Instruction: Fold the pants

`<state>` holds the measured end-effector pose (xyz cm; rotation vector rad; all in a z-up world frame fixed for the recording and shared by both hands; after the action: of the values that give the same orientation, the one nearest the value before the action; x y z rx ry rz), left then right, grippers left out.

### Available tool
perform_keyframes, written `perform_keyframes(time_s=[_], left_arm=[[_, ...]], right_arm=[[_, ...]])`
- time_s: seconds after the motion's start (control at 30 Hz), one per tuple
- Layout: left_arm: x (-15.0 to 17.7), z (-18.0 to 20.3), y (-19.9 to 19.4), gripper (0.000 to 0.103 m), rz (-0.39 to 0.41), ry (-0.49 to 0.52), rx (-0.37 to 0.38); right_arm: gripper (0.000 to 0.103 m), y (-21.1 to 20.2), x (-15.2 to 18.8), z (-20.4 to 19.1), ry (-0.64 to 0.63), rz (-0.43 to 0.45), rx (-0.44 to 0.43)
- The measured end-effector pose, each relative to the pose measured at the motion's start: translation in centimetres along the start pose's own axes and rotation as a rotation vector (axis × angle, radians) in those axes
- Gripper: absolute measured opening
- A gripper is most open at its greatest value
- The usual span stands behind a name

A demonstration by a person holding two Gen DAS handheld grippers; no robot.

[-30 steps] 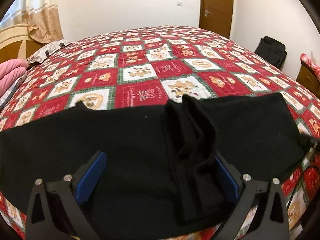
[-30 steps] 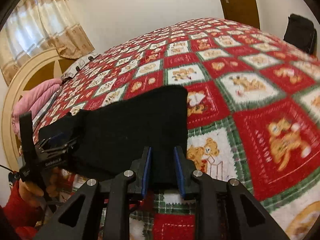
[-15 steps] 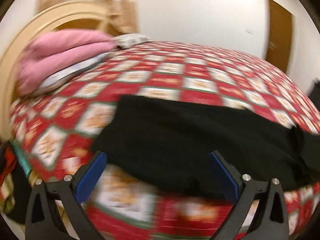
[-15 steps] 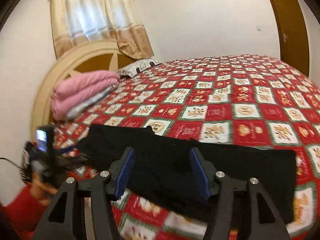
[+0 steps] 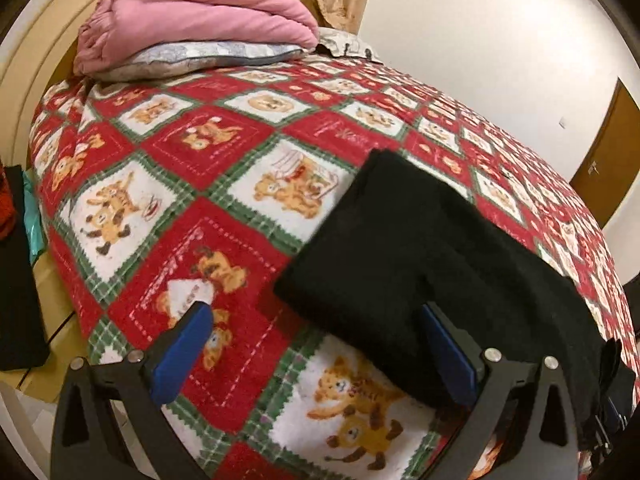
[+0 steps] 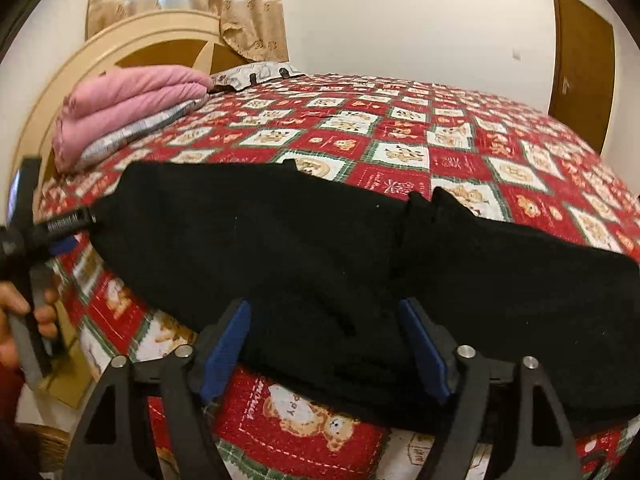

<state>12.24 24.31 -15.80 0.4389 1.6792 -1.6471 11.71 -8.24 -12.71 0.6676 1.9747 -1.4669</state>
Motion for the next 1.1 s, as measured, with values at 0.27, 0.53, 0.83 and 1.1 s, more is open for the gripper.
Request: perform_keyframes(time_s=[0.27,0.53,0.83,1.1], left_arm=[[-1.4,0.7,-0.2,0.064,0.053,-0.032,0.031],[-3.0,1.3,-2.6,0.015,0.103,0.037,0.017],[-4.0,11.7,-8.5,0.015,0.282,0.37,0.103],[-1.0,19.5,-9.9,0.015,0.29,0.536,0.19]], right_arm=[[0.079,-0.4,-0.6,1.1,0.09,-0.007,-0.077],[0.079,-4.9,-3.3,2.8,0.22,0.078,-0.218],[0.079,-14.2,-7.3,12.6,0.441,0.203,-0.166],[0.079,-15.1,-4.6,14.8,0.482,0.141,-0.167]])
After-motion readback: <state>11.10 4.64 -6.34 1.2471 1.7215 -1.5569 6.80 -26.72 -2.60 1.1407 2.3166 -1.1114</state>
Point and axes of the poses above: each gripper's, at about its wrist camera, not at the fingertips, and y roughly the way its jaws point, z to its right, x to its underside, the point moved 4 cm from there along y, roughly the way its jaws point, and after that the axes turned 14 degrees about y, right-handed, at the moved point
